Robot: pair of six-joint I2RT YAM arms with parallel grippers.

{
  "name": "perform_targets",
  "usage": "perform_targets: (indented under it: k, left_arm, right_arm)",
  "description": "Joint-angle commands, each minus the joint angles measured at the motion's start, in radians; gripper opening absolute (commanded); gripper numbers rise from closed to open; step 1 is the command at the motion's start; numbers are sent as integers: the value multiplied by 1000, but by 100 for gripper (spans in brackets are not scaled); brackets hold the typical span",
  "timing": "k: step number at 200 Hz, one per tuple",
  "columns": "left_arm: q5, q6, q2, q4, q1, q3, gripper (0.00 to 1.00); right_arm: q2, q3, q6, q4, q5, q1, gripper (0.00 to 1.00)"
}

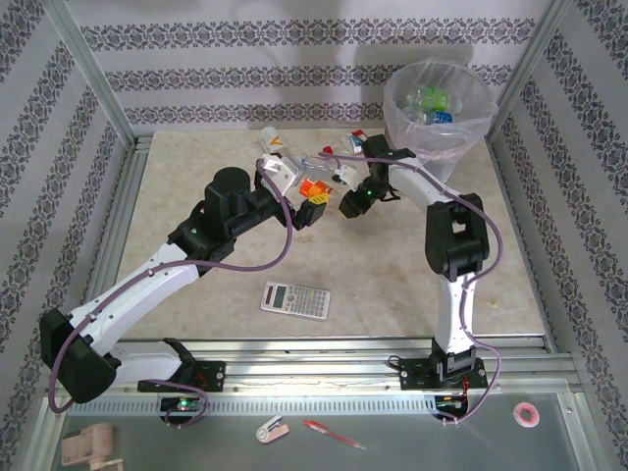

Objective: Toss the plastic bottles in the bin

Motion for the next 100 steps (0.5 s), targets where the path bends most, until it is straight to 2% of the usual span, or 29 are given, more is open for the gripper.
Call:
perform_targets:
  k: [1, 32, 66, 100]
  left_arm:
    - [6, 6, -33, 37, 14, -14, 100]
    - [6, 10, -39, 44, 16, -13, 100]
    - [5, 7, -37, 75, 16, -13, 100]
    - [12, 1, -26, 101, 16, -14, 100]
  right_arm:
    - [-137, -69, 9, 81, -105, 10, 4]
    - [-313, -142, 106, 208, -115, 3, 3]
    - [-459, -123, 220, 318, -91, -40, 2]
    - [-591, -135, 355, 515, -51, -97, 0]
